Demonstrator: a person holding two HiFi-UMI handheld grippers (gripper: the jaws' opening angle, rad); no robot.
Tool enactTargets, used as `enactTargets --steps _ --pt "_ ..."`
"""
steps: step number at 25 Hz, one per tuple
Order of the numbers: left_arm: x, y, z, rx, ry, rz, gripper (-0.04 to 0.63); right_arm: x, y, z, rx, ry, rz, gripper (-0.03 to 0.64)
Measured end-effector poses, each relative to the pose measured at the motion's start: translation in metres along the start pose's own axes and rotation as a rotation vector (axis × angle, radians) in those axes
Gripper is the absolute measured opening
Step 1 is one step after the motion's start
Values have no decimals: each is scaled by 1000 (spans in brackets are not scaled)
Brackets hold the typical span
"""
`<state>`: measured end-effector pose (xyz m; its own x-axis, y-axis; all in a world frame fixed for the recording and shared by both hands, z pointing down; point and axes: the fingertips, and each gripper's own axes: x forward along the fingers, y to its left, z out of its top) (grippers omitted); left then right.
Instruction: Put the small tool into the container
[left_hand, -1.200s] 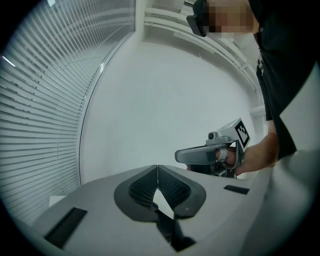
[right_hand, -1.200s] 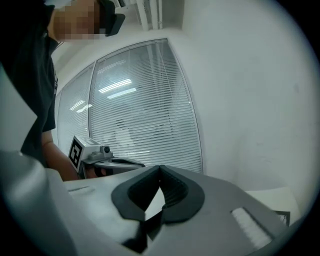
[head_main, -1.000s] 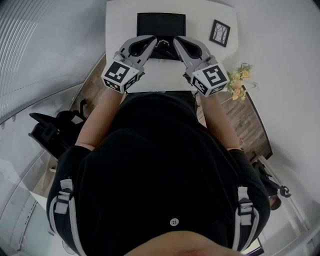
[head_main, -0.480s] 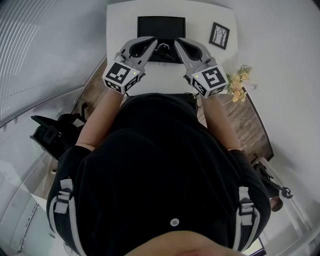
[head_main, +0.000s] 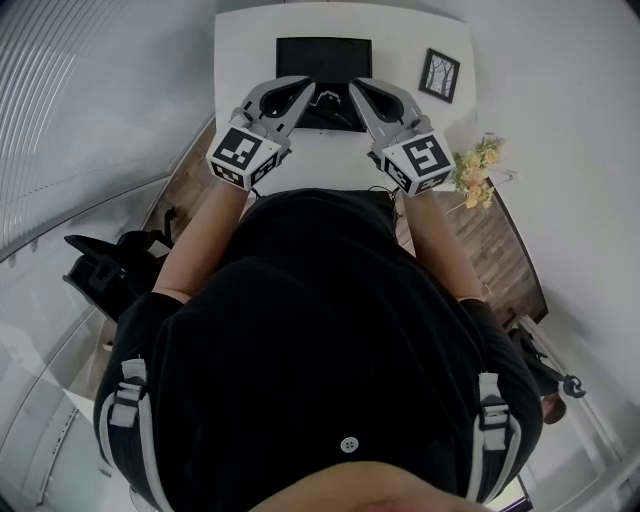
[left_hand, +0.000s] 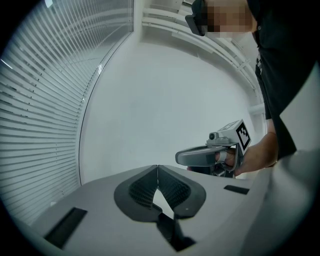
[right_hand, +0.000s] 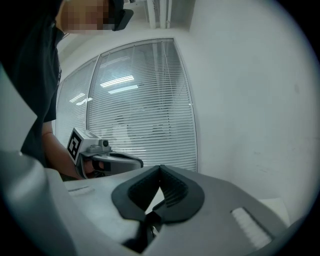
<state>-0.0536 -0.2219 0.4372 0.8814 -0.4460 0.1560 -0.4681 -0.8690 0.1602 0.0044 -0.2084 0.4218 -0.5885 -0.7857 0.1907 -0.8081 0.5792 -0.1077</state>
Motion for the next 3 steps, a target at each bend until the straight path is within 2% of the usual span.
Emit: enactTargets --steps 3 --pt "-1 4 0 2 2 4 9 4 -1 0 2 3 2 11"
